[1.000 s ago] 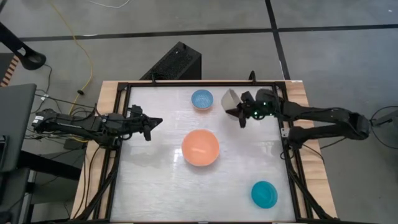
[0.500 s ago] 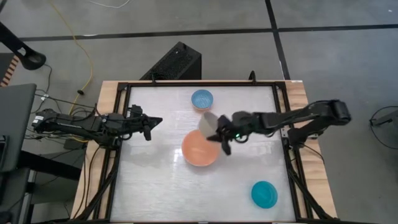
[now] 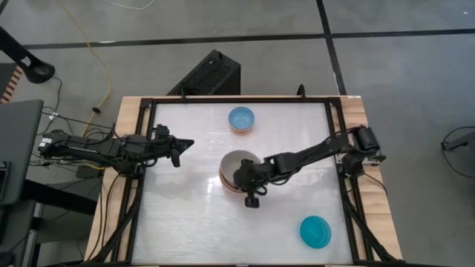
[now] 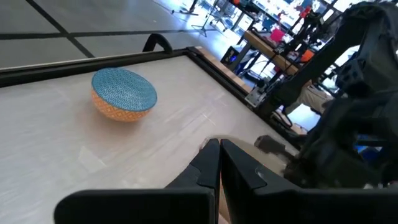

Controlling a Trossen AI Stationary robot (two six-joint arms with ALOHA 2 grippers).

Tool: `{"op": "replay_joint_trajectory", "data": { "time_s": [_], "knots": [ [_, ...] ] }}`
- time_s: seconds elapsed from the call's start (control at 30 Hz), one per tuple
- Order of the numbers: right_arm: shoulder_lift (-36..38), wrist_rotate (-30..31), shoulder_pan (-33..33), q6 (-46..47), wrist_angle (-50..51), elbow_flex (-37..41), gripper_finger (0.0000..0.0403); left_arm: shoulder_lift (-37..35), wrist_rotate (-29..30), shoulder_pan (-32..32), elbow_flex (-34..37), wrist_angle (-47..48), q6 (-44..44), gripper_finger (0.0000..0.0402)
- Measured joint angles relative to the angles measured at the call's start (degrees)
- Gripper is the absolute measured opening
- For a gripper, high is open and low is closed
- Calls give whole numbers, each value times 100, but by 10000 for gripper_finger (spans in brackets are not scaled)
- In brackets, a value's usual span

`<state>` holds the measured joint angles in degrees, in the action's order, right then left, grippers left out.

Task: Nest bowls inside each other
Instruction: Stack the gray bowl on top of the orange bowl

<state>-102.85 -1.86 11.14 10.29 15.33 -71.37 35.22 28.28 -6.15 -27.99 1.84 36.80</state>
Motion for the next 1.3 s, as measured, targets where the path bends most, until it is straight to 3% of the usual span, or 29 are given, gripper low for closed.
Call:
{"op": "replay_joint_trajectory", "data": {
  "time_s": [0.33, 0.7, 0.83, 1.07, 1.3],
  "knots": [
    [-394, 141, 118, -18, 299, -371, 14, 0, -154, 0, 0, -187, 11, 0],
    [-224, -23, 159, 720, 522, -342, 180, 0, -263, -2, 0, -185, 31, 0],
    [98, 45, 166, 917, 535, -337, 220, 0, -263, -1, 0, -183, 31, 0],
    [656, 182, 169, 999, 467, -339, 219, 0, -263, -2, 0, -157, -13, 0],
    [736, 314, 369, 1095, 593, -347, 208, 0, -263, -2, 0, -134, -57, 0]
  ]
}}
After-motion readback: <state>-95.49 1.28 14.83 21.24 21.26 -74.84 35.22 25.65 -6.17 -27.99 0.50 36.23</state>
